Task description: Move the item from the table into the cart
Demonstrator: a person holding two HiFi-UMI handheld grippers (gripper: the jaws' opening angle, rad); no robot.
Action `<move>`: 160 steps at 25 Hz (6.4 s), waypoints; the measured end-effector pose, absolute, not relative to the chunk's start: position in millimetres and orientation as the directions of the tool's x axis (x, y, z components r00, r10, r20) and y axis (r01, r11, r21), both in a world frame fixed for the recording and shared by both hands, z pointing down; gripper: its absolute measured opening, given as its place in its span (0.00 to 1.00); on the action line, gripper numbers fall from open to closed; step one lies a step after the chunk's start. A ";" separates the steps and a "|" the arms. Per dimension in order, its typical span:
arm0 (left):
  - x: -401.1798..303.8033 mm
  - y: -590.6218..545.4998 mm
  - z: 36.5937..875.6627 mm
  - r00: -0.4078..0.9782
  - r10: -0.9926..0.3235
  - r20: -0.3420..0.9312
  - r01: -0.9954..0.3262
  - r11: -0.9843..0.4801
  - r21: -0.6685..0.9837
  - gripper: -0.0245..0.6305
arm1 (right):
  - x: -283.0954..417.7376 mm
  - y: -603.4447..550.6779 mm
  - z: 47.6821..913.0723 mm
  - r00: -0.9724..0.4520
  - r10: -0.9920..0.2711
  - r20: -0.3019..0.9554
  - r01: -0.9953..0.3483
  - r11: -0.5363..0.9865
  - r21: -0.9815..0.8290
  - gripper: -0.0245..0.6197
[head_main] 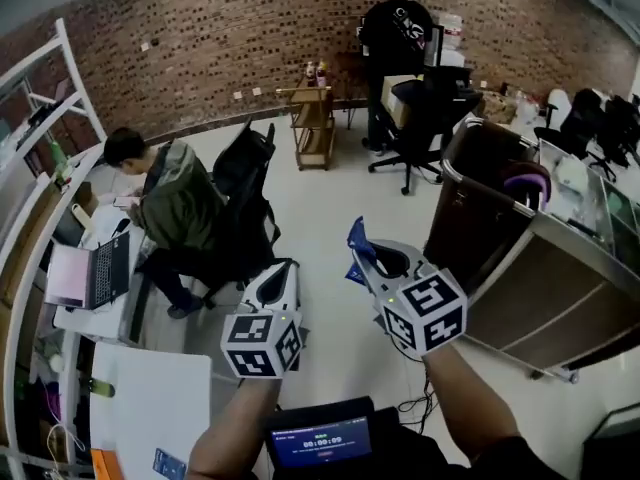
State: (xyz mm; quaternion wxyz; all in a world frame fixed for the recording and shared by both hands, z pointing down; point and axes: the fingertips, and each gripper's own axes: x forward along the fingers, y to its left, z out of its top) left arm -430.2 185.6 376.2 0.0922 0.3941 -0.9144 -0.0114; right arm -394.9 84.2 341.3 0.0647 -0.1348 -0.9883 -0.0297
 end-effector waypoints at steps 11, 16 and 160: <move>-394.8 -56.5 355.1 -0.264 -0.956 0.129 -0.959 0.274 0.067 0.04 | -283.5 -151.4 307.3 -0.949 -0.309 0.067 -0.307 0.951 0.043 0.10; -356.8 -134.7 353.7 -0.088 -0.989 0.117 -0.994 0.095 0.058 0.04 | -214.6 -212.8 310.6 -0.858 -0.509 0.068 -0.508 0.861 0.036 0.10; 244.1 -1020.7 349.2 0.226 -0.974 0.023 -0.972 -0.227 -0.065 0.04 | 490.2 -1080.7 344.8 -0.558 -0.826 -0.075 -0.828 0.561 -0.012 0.05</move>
